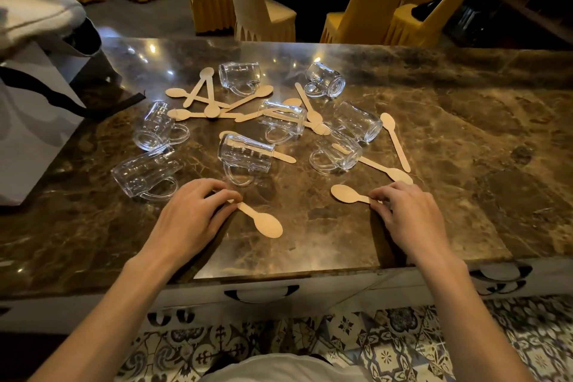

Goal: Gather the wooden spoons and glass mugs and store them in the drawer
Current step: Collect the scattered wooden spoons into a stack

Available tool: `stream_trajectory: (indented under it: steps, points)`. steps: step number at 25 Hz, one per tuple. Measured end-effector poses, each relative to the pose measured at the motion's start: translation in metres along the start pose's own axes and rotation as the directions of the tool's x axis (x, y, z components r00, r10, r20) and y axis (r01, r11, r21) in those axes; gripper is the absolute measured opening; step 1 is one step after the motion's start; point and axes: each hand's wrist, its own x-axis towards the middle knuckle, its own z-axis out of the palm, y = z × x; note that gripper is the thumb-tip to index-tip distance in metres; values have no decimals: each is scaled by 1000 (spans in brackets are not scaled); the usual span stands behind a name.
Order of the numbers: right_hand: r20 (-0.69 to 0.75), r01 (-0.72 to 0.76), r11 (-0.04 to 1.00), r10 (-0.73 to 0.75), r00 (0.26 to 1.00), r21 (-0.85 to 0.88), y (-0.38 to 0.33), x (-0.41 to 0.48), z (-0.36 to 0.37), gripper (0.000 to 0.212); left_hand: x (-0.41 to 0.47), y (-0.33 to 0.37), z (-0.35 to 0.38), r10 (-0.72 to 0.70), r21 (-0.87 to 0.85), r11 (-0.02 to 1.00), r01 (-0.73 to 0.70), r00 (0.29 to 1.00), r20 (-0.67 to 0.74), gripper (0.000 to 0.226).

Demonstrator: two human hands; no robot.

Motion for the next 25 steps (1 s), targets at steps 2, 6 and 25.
stream_trajectory:
  steps: [2, 6, 25]
  points:
    - [5, 9, 1000, -9, 1000, -1, 0, 1, 0, 15, -7, 0, -1, 11, 7, 1000, -11, 1000, -1, 25]
    - [-4, 34, 999, -34, 999, 9, -2, -1, 0, 13, -24, 3, -4, 27, -9, 1000, -27, 1000, 1, 34]
    - [5, 377, 919, -380, 925, 112, -101, -18, -1, 18, -46, 22, 2, -144, -129, 982, 135, 988, -62, 23]
